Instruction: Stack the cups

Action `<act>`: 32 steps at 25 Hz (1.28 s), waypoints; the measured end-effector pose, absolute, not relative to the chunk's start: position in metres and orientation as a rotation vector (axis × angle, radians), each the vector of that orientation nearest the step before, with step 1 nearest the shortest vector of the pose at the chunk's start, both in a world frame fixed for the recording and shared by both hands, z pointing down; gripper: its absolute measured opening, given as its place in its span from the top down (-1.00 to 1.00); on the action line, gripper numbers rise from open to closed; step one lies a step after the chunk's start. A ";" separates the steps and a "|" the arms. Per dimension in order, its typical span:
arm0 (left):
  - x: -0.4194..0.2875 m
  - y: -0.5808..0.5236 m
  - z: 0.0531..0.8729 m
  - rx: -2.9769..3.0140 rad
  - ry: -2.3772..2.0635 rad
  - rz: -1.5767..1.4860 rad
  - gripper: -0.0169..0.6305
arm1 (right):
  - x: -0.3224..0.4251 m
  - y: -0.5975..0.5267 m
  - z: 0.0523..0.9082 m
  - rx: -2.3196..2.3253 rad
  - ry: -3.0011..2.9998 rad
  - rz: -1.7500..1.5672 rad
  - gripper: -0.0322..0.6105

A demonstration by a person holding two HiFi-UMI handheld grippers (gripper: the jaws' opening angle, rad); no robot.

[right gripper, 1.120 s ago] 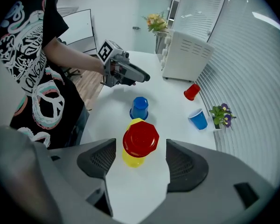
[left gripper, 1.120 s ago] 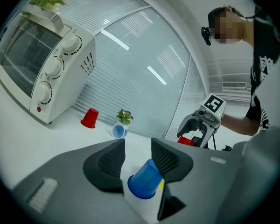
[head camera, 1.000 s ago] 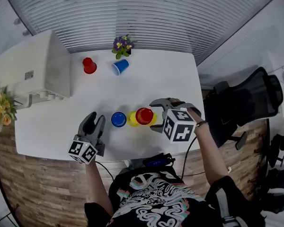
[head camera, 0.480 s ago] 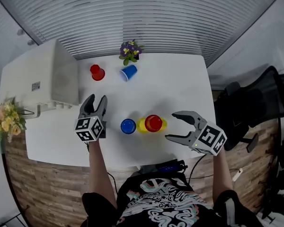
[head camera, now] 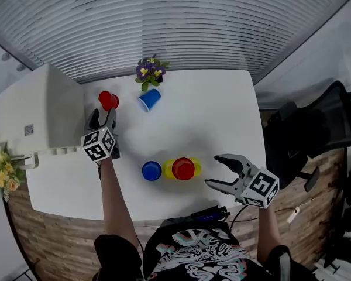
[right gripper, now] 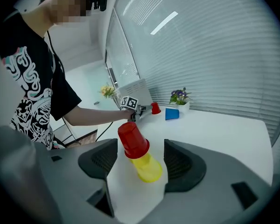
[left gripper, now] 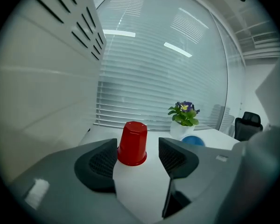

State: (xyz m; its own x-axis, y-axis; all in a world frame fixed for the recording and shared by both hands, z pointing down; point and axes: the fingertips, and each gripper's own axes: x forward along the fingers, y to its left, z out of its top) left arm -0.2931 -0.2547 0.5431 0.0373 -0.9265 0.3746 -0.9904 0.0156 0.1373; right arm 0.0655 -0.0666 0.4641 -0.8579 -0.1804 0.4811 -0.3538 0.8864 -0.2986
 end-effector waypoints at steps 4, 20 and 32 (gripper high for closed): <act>-0.296 -0.271 0.557 1.948 -1.939 0.247 0.12 | 0.073 -0.080 0.477 0.445 -2.621 0.643 -0.06; -0.291 -0.294 0.532 2.015 -2.002 0.270 0.22 | 0.078 -0.099 0.489 0.542 -2.632 0.683 0.04; -0.244 -0.232 0.477 2.181 -1.903 0.197 0.22 | 0.068 -0.099 0.478 0.897 -2.616 0.403 0.05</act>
